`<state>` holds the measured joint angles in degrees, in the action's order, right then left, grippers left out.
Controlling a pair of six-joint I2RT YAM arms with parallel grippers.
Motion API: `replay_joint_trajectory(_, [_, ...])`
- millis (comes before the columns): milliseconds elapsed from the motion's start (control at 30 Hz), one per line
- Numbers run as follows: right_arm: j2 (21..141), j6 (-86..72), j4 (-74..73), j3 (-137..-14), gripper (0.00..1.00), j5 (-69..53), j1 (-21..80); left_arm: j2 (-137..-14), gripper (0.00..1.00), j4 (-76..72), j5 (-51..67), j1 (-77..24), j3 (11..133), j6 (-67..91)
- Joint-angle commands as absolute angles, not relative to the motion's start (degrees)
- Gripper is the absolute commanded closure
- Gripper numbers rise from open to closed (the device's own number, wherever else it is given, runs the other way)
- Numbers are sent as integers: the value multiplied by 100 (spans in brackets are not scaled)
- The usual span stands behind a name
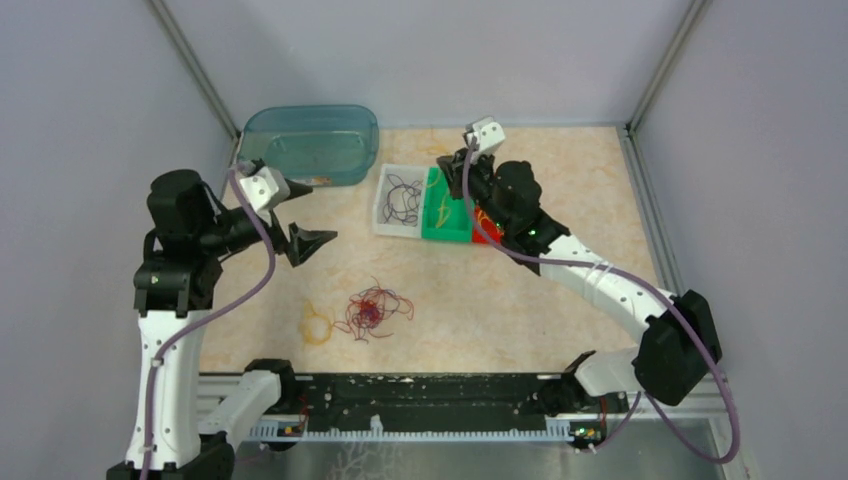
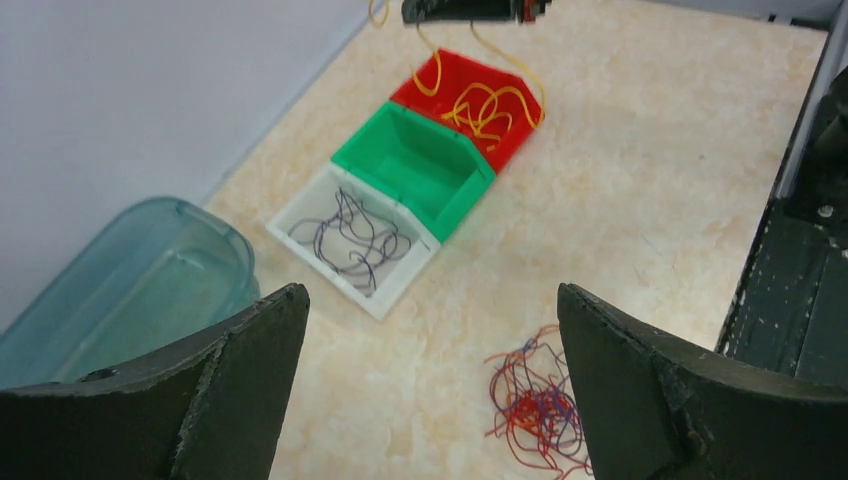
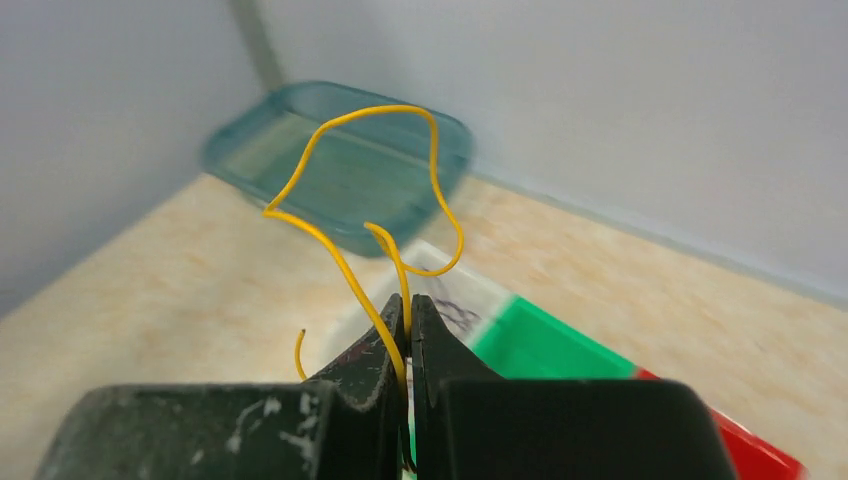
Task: Untangle the cables
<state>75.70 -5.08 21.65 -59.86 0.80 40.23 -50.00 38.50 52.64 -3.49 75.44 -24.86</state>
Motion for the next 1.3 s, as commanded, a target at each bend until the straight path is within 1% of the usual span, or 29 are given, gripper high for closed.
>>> replay_joint_trajectory(0, [7552,77,1245,-5930,100,1580,3667,-5088,1,4813,4909,-343,7346,-3530])
replay_joint_trajectory(67, [7761,142,979,-6007,100,2013,3542,-5202,1,4838,4850,-347,7348,-3464])
replay_joint_trajectory(200, [8205,166,623,-6223,100,2437,3241,-5350,1,4710,4787,-356,7374,-3337])
replay_joint_trajectory(400, [8729,440,590,-6464,100,2925,2931,-5350,1,4657,4720,-345,7333,-3357])
replay_joint_trajectory(600, [9327,590,254,-6754,100,3110,2676,-5389,1,4670,4682,-349,7305,-3350])
replay_joint_trajectory(733, [9616,572,192,-6659,100,3258,2656,-5393,1,4553,4700,-353,7329,-3302])
replay_joint_trajectory(833, [9728,558,273,-6551,100,3529,2650,-5393,1,4535,4739,-358,7364,-3259])
replay_joint_trajectory(1000, [9830,589,187,-6612,100,3542,2612,-5348,1,4500,4783,-351,7356,-3220])
replay_joint_trajectory(1133, [9906,552,4,-6683,82,3578,2586,-5325,1,4500,4753,-355,7371,-3201])
replay_joint_trajectory(1267, [9779,401,-75,-6671,70,3415,2584,-5359,1,4504,4739,-358,7397,-3196])
